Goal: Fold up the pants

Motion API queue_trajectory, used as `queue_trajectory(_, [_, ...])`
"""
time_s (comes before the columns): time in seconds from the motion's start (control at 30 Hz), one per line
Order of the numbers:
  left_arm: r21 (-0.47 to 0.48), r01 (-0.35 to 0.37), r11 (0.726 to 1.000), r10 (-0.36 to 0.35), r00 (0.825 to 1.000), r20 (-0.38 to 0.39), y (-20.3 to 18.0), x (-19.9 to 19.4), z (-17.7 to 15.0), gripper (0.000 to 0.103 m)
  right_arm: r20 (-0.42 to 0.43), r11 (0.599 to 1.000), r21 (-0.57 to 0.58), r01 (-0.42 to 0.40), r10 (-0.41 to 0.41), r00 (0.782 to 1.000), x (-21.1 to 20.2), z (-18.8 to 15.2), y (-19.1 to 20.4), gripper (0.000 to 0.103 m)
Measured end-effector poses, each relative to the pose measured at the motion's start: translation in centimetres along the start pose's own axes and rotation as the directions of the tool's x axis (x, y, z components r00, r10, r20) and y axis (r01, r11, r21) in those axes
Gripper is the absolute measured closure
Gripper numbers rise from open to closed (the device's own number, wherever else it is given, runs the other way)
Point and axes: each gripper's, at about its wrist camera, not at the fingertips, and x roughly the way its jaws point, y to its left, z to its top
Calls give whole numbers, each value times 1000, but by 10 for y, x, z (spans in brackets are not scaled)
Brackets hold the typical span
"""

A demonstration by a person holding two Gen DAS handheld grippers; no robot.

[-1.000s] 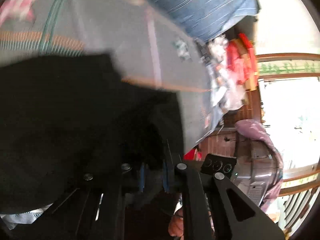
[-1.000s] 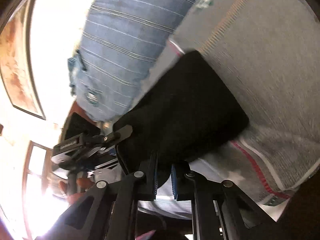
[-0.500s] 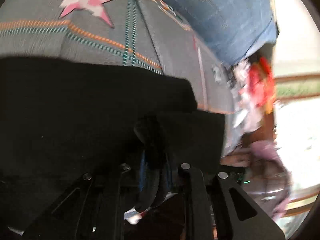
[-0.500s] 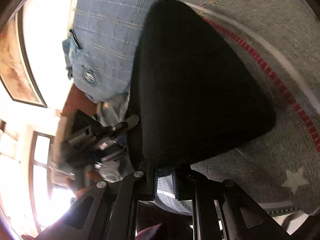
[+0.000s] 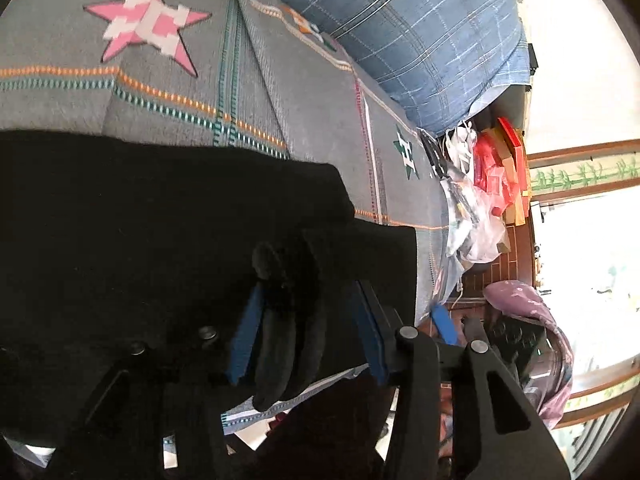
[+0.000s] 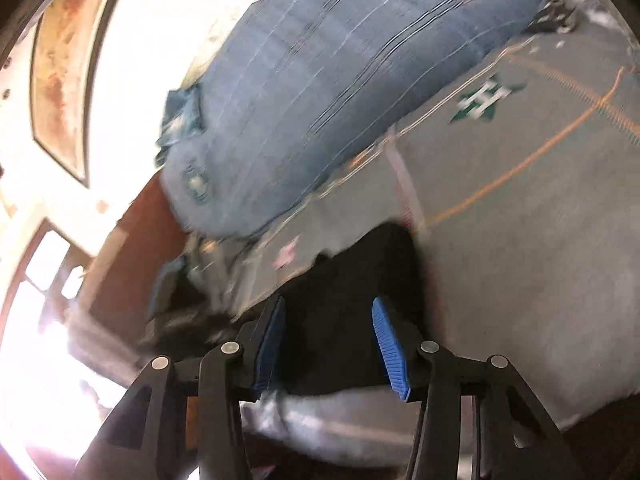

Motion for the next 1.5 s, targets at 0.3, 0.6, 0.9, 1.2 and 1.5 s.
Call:
queue_trajectory(0.3, [-2,-66,998,66,994,86,-9,-9,5,92,-13,983,-159,94,-97,995,58,19,20,84])
queue_trajectory(0.6, [28,-214,976,209,970,124,-3,-17,10,88,-62,965,-201,168,-184,981,68,14,22,74])
queue_trajectory(0.9, [107,-104,989,91,988,123,-31,-32,-22,84,-73,963,-257,78,-100,992,45,-20,38,72])
queue_trajectory(1.2, [123,-197,973,179,973,142,-32,-23,-18,90,-35,971,-230,67,-77,996,41,-3,35,63])
queue_trajectory(1.5, [134,-358,924,331,925,188,-15,2,-11,55,-84,964,-213,159,-180,980,98,7,23,59])
